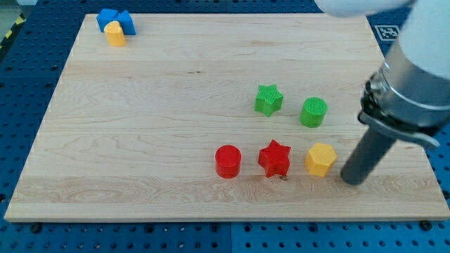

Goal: Place the yellow hexagon left to the yellow heart

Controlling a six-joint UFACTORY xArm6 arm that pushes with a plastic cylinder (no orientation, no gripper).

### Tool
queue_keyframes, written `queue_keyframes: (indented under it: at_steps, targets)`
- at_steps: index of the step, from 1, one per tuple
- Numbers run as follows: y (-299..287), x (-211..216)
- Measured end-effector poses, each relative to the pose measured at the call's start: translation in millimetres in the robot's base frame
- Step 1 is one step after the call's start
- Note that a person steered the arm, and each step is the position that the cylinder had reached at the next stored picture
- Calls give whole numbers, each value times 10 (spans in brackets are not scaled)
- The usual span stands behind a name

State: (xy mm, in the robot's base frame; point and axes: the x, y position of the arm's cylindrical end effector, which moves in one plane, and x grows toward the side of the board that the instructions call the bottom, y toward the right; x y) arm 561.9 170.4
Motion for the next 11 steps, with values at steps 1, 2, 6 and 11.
queue_keyframes:
  at_steps: [1, 2, 6, 11]
  targets:
    - [-266, -147]
    - [-106, 30]
    - [-688, -246]
    - [-2134, -1586]
